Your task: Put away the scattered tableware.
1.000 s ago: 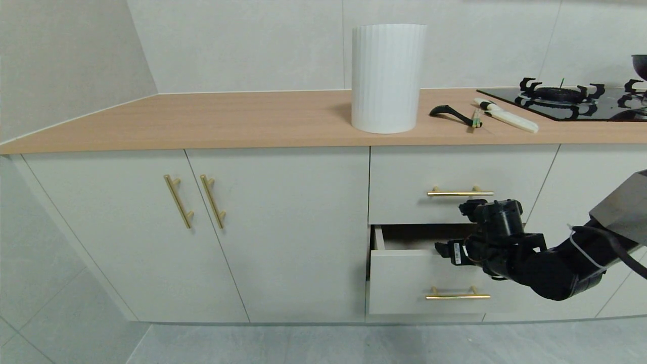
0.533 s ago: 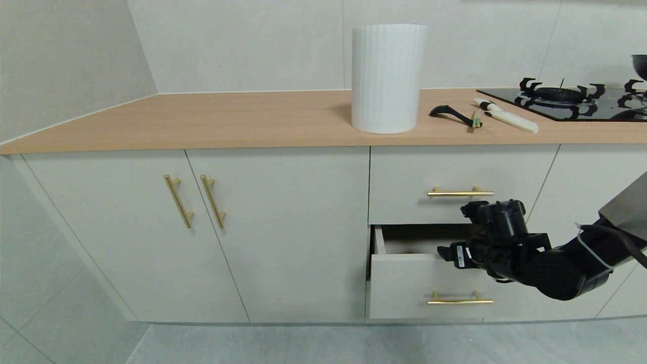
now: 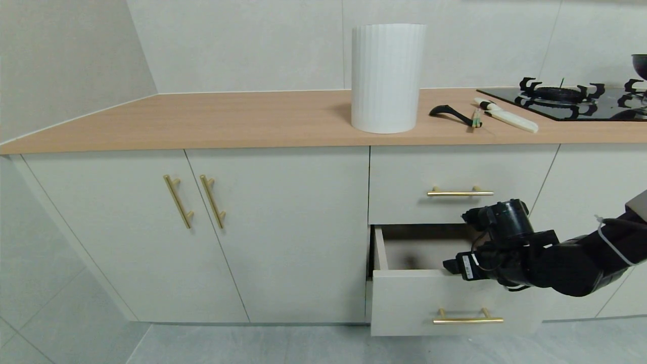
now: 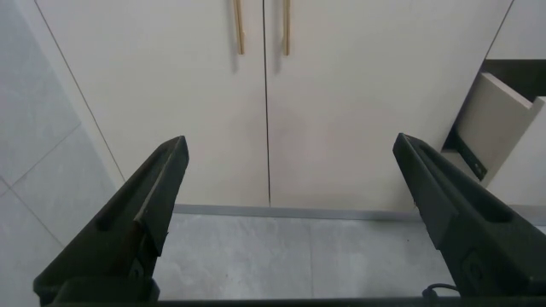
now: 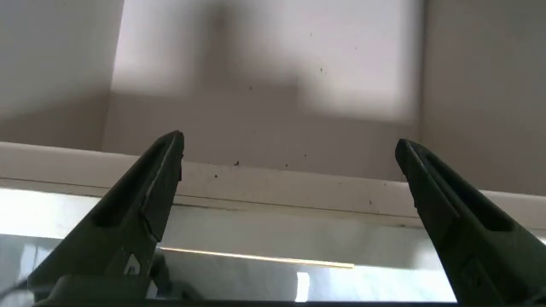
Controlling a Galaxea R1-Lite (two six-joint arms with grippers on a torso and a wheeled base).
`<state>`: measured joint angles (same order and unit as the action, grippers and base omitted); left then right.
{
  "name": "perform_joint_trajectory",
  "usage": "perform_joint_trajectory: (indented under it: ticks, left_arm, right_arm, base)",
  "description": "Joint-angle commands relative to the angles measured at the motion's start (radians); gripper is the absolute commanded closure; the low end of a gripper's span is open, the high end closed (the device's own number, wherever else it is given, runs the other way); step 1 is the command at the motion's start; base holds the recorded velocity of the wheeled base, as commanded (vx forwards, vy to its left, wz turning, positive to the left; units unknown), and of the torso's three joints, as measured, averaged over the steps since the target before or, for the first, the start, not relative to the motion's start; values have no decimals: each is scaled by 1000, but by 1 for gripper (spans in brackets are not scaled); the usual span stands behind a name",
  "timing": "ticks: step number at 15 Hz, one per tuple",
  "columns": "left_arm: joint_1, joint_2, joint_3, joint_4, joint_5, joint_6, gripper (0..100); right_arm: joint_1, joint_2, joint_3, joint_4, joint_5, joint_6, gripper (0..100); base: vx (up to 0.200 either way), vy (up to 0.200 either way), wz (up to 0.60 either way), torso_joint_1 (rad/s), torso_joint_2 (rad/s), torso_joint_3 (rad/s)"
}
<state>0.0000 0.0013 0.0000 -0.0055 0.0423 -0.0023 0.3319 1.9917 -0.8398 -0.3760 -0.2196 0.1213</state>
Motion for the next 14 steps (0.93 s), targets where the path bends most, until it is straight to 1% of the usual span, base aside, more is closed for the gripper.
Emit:
perform_joint_trajectory:
  ticks: [1, 5, 7, 12, 14]
  left_arm:
    - [0, 0, 0, -1, 1, -1, 0]
    - [0, 0, 0, -1, 1, -1, 0]
    - [0, 0, 0, -1, 1, -1, 0]
    - [0, 0, 0, -1, 1, -1, 0]
    - [0, 0, 0, -1, 1, -1, 0]
  right_arm:
    - [19, -44, -2, 43, 0, 1, 0]
    - [56, -93, -12, 178, 0, 0, 0]
    - [64, -96, -13, 215, 0, -2, 0]
    - [85, -119, -41, 394, -1, -8, 0]
    - [101, -140, -39, 474, -1, -45, 0]
  base:
    - [0, 0, 0, 0, 0, 0]
    - [0, 0, 0, 0, 0, 0]
    - [0, 0, 0, 0, 0, 0]
    - [0, 0, 0, 0, 0, 0]
    - [0, 0, 0, 0, 0, 0]
